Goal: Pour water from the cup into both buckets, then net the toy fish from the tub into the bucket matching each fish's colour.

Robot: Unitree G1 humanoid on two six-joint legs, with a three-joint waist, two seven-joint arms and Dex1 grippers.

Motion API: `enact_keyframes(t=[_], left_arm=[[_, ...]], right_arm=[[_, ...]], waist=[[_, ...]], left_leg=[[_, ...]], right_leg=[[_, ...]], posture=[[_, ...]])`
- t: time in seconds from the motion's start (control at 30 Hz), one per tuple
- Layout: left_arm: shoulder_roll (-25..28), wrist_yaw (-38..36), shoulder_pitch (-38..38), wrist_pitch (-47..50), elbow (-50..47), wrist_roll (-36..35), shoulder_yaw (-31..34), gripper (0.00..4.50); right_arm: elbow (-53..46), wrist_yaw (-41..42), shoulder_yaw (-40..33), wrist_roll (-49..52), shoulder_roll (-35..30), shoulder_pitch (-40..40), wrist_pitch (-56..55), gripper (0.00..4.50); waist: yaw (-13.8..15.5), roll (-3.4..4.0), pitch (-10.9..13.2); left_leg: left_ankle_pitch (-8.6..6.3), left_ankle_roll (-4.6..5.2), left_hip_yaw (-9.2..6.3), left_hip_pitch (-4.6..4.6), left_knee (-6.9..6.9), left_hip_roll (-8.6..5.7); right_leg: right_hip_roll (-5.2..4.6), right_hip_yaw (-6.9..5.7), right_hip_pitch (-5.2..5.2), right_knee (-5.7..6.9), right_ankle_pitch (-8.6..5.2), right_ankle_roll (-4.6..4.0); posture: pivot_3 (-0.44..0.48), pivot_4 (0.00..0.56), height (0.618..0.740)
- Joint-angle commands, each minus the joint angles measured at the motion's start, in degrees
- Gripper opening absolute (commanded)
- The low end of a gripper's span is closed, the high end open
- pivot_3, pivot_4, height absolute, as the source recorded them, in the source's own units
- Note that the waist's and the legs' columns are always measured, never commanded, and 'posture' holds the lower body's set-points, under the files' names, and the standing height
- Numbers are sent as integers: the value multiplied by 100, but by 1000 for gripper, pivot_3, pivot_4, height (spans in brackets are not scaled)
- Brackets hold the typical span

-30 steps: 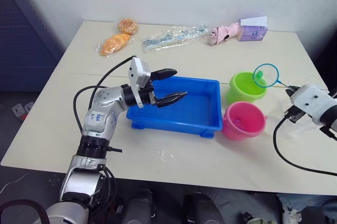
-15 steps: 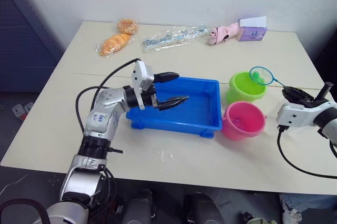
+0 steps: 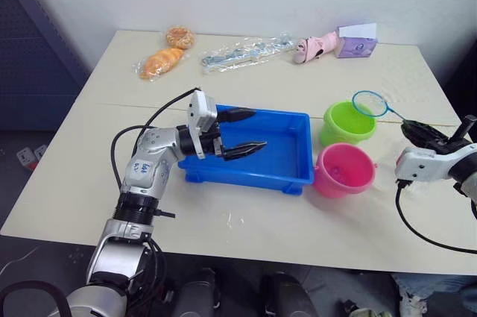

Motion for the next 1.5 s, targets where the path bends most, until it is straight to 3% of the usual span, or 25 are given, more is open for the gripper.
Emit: enact_keyframes(t=[0.03, 0.13, 0.27, 0.37, 0.43, 0.6, 0.73, 1.0, 1.2, 1.43, 1.47, 1.5], left_arm=[[245, -490, -87, -88, 15, -421, 404, 4470], [439, -997, -121, 71, 313, -833, 736, 4470], [990, -1864, -76, -234, 360, -751, 751, 4470], [1467, -2344, 209, -389, 29, -774, 835, 4470], [1847, -2631, 563, -215, -244, -874, 903, 4470], [2752, -3028, 1890, -306, -744, -902, 1203, 4470], [3444, -3103, 2912, -890, -971, -994, 1086, 4470], [3403, -2773, 3374, -780, -1580, -1121, 1034, 4470], [3398, -2694, 3269, -535, -1765, -1195, 1000, 4470], [3384, -2656, 2974, -392, -1674, -1008, 772, 4470], [3393, -2633, 2956, -419, -1619, -966, 770, 4500], [3412, -2641, 2935, -438, -1562, -946, 779, 4500]], right_arm=[[-682, 1106, -397, 2231, 337, 3, 634, 0], [-1532, 1970, -573, 4001, 597, 20, 1686, 0], [-2715, 2550, -538, 5770, 550, 192, 3547, 0], [-3627, 2861, -228, 6882, 410, 264, 4676, 0], [-3968, 2967, 47, 7098, 431, 205, 5000, 0], [-4265, 3511, 1157, 6620, 536, 218, 5158, 0], [-4175, 3759, 2127, 5920, 771, 91, 5039, 0], [-2836, 3641, 3662, 4550, 2277, -355, 4539, 0], [-1807, 3704, 3726, 3989, 2911, -494, 3499, 0], [-1108, 4202, 3615, 4067, 3173, -600, 3220, 0], [-1123, 4254, 3588, 4124, 3194, -577, 3254, 846], [-1154, 4263, 3560, 4102, 3192, -559, 3201, 1118]], waist=[[-6, 0, 0], [-13, 1, 0], [8, 1, 0], [14, 2, 0], [-25, 2, 0], [-53, 2, 0], [-52, 0, -1], [-21, -5, -5], [-44, -7, -5], [-67, -7, -5], [-74, -7, -5], [-85, -7, -5]], left_leg=[[0, 0, -1, 1, 0, 1], [0, 0, -2, 4, 0, 11], [0, 1, -8, 3, 7, 9], [-4, 6, -20, 2, 8, 7], [-5, 8, -28, 2, 6, 6], [-7, 9, -30, 6, -1, 8], [-12, 19, -33, 6, 0, 3], [-20, 27, -35, 4, -4, -13], [-19, 25, -28, 4, 0, -16], [-18, 24, -25, 8, -2, -16], [-18, 24, -25, 8, -2, -16], [-17, 23, -24, 8, -2, -16]], right_leg=[[3, -1, 2, -1, 0, 0], [10, -2, 6, -1, 0, 0], [7, -6, 9, 1, 0, -1], [0, -11, 18, -8, 1, -1], [-3, -13, 21, -13, 1, -1], [-8, -9, 21, -30, 0, -4], [-22, -9, 19, -33, -2, -6], [-46, -16, 13, -30, -2, -8], [-45, -18, 7, -13, -2, -8], [-43, -17, 6, -3, -3, -8], [-43, -17, 5, -2, -3, -8], [-43, -17, 4, -1, -3, -8]], posture=[[0, 150, 740], [0, 150, 740], [0, 150, 740], [0, 150, 740], [0, 150, 740], [0, 150, 740], [0, 150, 740], [0, 150, 740], [0, 150, 740], [0, 150, 740], [0, 150, 740], [0, 150, 740]])
